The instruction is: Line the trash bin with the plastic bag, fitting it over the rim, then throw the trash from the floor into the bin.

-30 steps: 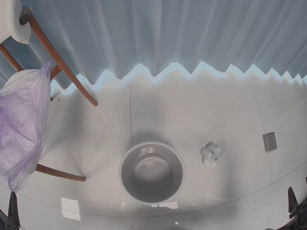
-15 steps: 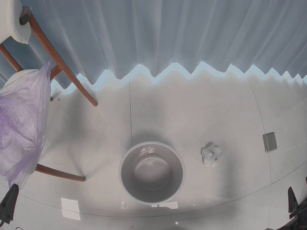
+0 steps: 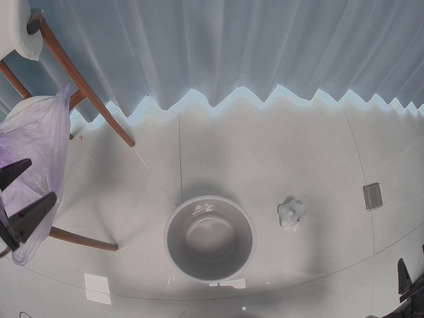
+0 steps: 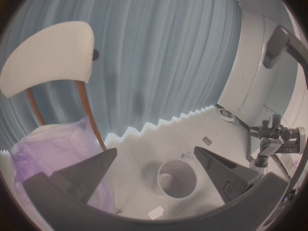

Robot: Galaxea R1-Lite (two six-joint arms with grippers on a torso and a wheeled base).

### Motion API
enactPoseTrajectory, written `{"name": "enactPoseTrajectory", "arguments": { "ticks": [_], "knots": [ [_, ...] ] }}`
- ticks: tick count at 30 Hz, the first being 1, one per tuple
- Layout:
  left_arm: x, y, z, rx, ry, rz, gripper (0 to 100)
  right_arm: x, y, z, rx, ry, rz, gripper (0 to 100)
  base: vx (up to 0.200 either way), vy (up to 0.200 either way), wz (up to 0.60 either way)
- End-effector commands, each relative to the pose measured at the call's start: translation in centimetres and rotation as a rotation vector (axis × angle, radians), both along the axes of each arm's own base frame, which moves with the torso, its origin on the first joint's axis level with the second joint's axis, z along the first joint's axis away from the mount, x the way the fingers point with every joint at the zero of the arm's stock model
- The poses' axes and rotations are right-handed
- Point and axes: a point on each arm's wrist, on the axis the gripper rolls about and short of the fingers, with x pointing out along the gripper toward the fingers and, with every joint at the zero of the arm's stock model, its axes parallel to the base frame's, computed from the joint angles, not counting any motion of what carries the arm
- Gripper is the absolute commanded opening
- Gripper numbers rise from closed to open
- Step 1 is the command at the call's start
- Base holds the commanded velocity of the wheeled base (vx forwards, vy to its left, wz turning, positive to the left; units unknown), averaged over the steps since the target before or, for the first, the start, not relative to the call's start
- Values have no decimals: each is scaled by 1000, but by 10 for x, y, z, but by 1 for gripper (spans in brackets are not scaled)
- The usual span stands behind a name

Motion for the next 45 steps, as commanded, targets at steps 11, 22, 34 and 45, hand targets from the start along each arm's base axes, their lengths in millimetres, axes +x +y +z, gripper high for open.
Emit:
{"name": "enactPoseTrajectory", "arguments": {
  "ticks": [11, 22, 34, 45],
  "knots": [
    [114, -29, 23, 240, 81, 310, 100, 0, 0, -5, 0, 1, 0, 100, 0, 0, 0],
    [147, -43, 4, 693, 83, 503, 100, 0, 0, -5, 0, 2, 3, 100, 0, 0, 0],
    [172, -29, -31, 757, 175, 637, 100, 0, 0, -5, 0, 4, 3, 100, 0, 0, 0],
    [171, -14, -37, 776, 217, 768, 100, 0, 0, -5, 0, 7, 3, 100, 0, 0, 0]
  ]
}}
